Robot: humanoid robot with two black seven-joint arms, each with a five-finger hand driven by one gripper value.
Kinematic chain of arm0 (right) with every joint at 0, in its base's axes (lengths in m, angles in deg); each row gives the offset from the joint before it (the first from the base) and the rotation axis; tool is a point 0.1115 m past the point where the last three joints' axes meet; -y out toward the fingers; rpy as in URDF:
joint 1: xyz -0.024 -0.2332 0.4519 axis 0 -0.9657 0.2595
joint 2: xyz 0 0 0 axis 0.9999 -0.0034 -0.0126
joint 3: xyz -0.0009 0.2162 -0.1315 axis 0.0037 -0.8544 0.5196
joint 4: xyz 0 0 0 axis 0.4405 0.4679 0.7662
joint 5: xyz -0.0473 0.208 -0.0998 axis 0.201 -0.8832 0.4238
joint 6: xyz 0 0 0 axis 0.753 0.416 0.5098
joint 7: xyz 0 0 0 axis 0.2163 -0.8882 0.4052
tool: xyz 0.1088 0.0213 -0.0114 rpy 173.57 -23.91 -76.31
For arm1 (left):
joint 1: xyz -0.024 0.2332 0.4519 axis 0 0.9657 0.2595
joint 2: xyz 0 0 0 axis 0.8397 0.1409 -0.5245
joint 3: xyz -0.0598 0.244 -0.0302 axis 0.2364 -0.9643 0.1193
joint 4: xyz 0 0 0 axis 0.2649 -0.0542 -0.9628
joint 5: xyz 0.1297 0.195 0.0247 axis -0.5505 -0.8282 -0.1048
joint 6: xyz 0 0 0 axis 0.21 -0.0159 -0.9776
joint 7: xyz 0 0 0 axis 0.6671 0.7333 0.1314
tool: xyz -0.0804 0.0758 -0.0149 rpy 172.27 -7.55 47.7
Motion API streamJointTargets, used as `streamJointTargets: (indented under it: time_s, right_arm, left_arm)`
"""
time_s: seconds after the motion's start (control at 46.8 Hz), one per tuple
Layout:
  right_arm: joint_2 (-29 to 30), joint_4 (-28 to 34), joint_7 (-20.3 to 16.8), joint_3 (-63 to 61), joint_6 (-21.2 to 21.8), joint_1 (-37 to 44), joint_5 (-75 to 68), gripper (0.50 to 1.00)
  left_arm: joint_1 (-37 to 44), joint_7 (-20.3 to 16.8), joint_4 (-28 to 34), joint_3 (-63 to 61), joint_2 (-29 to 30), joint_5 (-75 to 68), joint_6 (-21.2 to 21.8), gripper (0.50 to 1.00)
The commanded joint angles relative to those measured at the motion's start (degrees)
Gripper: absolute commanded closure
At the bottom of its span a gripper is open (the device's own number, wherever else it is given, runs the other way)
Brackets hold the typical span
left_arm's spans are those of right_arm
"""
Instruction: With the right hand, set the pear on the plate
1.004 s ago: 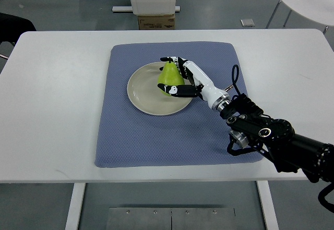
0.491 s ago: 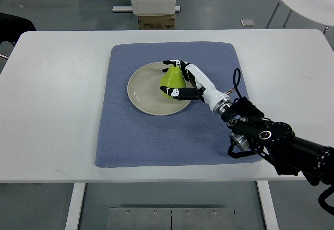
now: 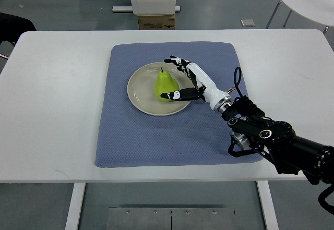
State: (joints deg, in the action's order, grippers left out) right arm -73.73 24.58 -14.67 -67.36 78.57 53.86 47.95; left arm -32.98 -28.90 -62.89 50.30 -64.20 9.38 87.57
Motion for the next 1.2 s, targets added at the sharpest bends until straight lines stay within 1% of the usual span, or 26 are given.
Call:
streamJointTargets:
  time_s: [0.0, 0.342, 0.534, 0.662, 0.854, 1.004, 1.174]
  right_arm:
    - [0.0, -0.3, 0.0, -0.1, 0.1, 0.2, 0.0, 0.502]
    - [0.0, -1.5, 0.0, -0.9, 1.1, 1.5, -0.1, 0.502]
    - [0.0, -1.5, 0.0, -2.1, 4.5, 1.6, -0.1, 0.502]
    - [0.0, -1.7, 0.0, -3.8, 5.2, 1.6, -0.1, 0.502]
    - [-2.4, -3.9, 0.0, -7.2, 7.3, 1.5, -0.4, 0.502]
    - [-4.0, -5.5, 0.0, -9.7, 7.6, 1.4, -2.7, 0.502]
    - [-5.4, -5.8, 0.0, -12.1, 7.6, 1.2, -5.6, 0.502]
  left_arm:
    - [0.0, 0.0, 0.0, 0.0, 0.0, 0.0, 0.0, 0.5]
    - [0.0, 0.0, 0.0, 0.0, 0.0, 0.0, 0.0, 0.5]
    - [0.0, 0.0, 0.0, 0.0, 0.0, 0.0, 0.0, 0.5]
    - [0.0, 0.0, 0.0, 0.0, 0.0, 0.0, 0.0, 0.5]
    - [0.0, 0.0, 0.0, 0.0, 0.0, 0.0, 0.0, 0.5]
    - [0.0, 0.0, 0.0, 0.0, 0.0, 0.0, 0.0, 0.5]
    - [0.0, 0.0, 0.0, 0.0, 0.0, 0.0, 0.0, 0.5]
